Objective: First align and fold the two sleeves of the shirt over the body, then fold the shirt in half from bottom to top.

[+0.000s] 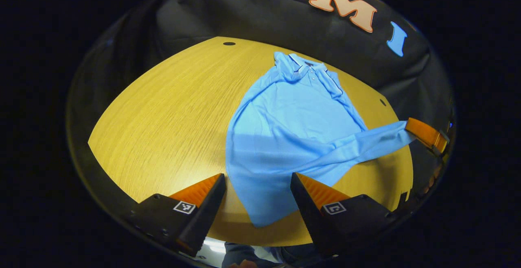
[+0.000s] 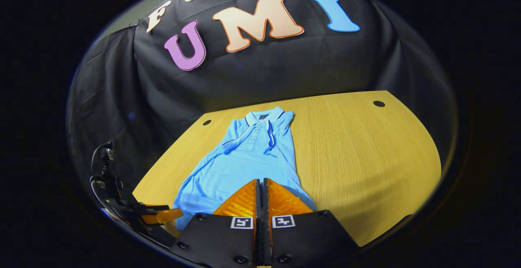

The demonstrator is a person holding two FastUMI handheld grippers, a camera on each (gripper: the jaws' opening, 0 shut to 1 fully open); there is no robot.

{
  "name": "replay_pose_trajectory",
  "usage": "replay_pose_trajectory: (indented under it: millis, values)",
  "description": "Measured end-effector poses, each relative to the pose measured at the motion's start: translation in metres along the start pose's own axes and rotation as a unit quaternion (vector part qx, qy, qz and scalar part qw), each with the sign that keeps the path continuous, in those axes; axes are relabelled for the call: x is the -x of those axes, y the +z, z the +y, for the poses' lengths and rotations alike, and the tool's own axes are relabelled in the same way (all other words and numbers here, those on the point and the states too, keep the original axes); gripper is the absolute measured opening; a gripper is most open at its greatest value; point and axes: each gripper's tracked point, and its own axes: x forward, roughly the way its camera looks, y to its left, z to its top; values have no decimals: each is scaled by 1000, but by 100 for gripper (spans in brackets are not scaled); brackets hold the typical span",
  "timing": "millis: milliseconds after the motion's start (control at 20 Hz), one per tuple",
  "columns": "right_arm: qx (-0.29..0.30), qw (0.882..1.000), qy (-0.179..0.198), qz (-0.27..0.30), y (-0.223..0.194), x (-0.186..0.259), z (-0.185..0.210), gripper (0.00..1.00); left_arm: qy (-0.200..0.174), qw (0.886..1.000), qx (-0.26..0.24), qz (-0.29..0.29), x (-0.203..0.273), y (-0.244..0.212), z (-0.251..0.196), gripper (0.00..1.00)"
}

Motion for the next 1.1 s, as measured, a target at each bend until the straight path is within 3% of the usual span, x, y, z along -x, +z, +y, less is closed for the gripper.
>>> replay_pose_trajectory:
  millis: [250, 300, 350, 450, 500, 550, 650, 700, 900, 1100]
  values:
    - [2, 1000, -9, 0, -5, 10, -5, 2, 34, 998, -57, -18, -2, -5, 5, 96]
    - [0, 1000, -10, 0, -5, 10, -6, 2, 49, 995, -80, -15, -5, -8, 10, 86]
    - [-1, 1000, -10, -1, -7, 11, -7, 3, 39, 995, -88, -31, -4, -2, 2, 79]
    - [1, 1000, -12, 4, -12, 12, -10, 2, 31, 996, -78, -35, -9, -2, -6, 43]
    - [1, 1000, -11, 6, -14, 13, -10, 2, 38, 996, -71, -27, -12, -2, -7, 12]
    - [0, 1000, -10, 6, -15, 14, -11, 2, 44, 996, -75, -20, -11, -3, -7, 1]
    - [3, 1000, -10, 7, -16, 13, -12, 3, 36, 996, -76, 2, -10, -2, -12, 0]
    - [2, 1000, -8, 6, -15, 14, -13, 0, 10, 998, -54, 5, -11, 2, -23, 0]
    - [-1, 1000, 1, -2, -5, 13, -14, 2, -34, 999, -5, -29, 2, 46, -38, 0]
    - [-6, 1000, 16, -12, 9, 3, -13, 0, -37, 998, -9, -53, 7, 96, -40, 0]
